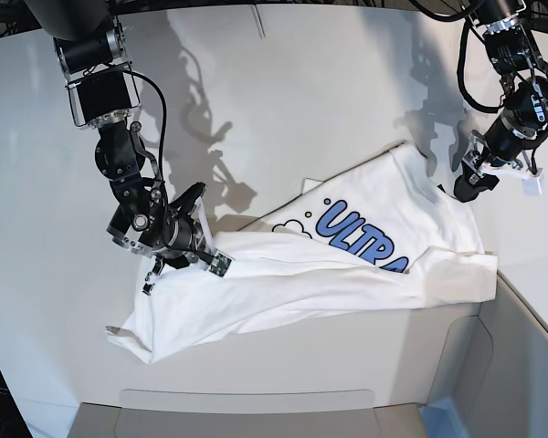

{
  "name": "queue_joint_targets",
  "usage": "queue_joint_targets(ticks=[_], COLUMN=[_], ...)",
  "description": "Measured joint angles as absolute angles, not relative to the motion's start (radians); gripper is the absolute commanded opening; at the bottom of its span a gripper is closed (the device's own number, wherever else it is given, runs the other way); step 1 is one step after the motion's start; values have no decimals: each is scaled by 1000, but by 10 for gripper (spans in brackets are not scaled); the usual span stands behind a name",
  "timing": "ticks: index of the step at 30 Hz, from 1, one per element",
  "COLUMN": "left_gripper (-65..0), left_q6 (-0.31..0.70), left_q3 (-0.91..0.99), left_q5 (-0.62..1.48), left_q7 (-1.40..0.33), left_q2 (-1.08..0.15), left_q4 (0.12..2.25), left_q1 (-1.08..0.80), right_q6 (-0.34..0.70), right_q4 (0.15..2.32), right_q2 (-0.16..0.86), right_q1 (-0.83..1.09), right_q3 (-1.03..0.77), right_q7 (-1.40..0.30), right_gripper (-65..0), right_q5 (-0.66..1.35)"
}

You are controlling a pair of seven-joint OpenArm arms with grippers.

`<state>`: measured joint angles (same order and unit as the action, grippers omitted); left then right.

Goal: Layout the t-shirt on the table in an organized manner, then fold the t-shirt properly
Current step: 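Lower the shirt onto the table, printed side up, with both grippers, then pull the shirt corner with the left gripper away from the right gripper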

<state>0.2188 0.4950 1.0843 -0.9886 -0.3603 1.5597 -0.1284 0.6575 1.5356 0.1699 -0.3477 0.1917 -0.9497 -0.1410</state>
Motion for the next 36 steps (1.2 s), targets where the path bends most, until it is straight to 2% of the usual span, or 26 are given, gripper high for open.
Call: queue_joint_targets(ticks=[4,10,14,18,23,26,28,36], left_gripper=[-348,-348,-349,-349,-344,-303,-271,-267], left_q6=[224,231,227,227,224,224,224,233], left_q3=[495,486,359,315,441,529,535,520], left_q5=[1093,1092,1048,937,880,874,871,881], left_q7=[-1075,-1161,-1166,-1175,-1173,-1176,-1184,-1267], left_q2=[-362,-327,-347,-301,-302,-304,-303,-261], left_q4=[1644,1725,1726,1727,1727,1727,1726,1726], left_q1=[-115,-105,-61,-62,-87,-126,-150,-148], right_q6=[658,659,659,659,659,659,659,659], right_q4=[1643,1652,1654,1654,1654,1654,1654,1654], right_q2=[161,134,65,65,57,58,58,57], right_q1=[-343,-344,-344,-356,-361,-361,-361,-364], right_q3=[171,146,53,21,23,22,19,20], right_q7=[-947,-962,-954,-962,-962,-962,-962,-962], right_gripper=[-650,-650,-650,-650,-650,-650,-650,-650], right_q5=[-132,-138,-134,-149,-146,-138,-139,-139])
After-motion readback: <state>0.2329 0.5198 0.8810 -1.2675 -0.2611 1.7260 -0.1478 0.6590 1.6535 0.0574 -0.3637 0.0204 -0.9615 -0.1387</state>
